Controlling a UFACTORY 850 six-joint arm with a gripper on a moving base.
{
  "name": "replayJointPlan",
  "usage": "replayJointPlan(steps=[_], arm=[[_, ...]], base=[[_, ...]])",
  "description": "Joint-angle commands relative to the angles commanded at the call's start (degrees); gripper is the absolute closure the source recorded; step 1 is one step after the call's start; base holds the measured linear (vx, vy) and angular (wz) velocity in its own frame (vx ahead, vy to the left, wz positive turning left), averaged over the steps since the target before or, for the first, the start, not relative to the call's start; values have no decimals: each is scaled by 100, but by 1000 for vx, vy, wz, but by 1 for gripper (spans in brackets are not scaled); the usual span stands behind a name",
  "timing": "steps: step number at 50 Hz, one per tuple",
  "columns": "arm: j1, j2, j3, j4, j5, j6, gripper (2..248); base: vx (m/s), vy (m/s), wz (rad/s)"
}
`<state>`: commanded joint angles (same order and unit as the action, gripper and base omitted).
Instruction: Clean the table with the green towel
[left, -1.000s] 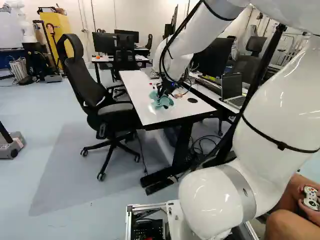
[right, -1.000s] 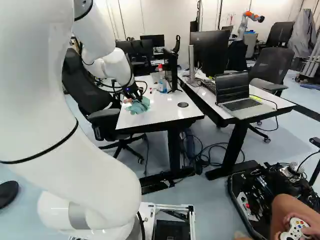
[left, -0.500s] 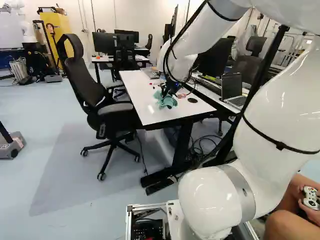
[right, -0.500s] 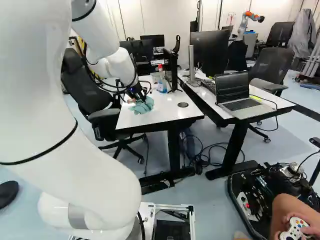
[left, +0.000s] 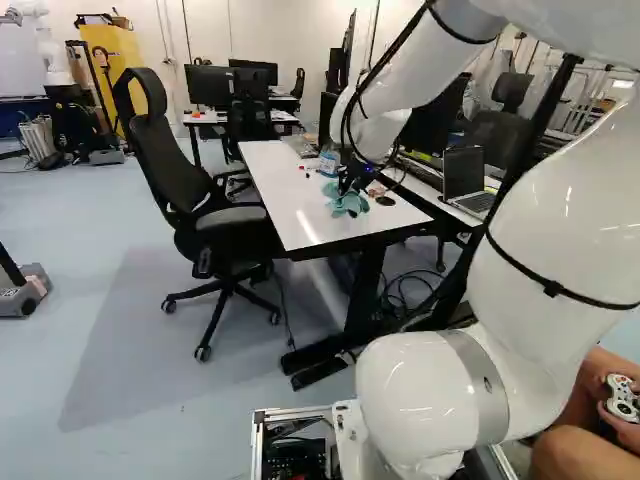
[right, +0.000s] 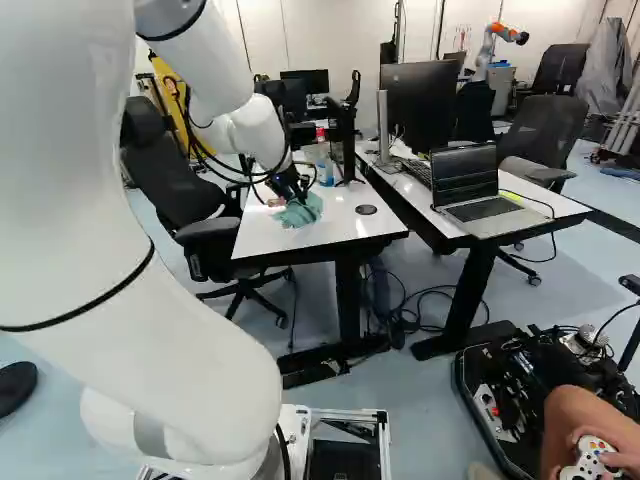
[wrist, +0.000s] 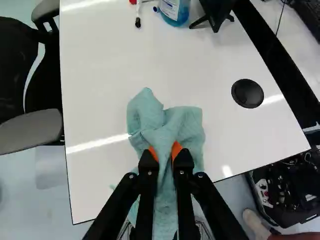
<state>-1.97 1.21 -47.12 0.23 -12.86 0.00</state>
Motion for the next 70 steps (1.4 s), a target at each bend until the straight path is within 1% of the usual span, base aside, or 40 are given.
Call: replayJointPlan(steps=[13, 47, 70], arm=[[-264, -108, -109, 0, 110, 0, 204], [-914, -523, -538, 0, 110, 0, 204], [-1311, -848, -887, 0, 110, 0, 204]], base=[[0, 0, 0], [0, 0, 0], [0, 0, 0]])
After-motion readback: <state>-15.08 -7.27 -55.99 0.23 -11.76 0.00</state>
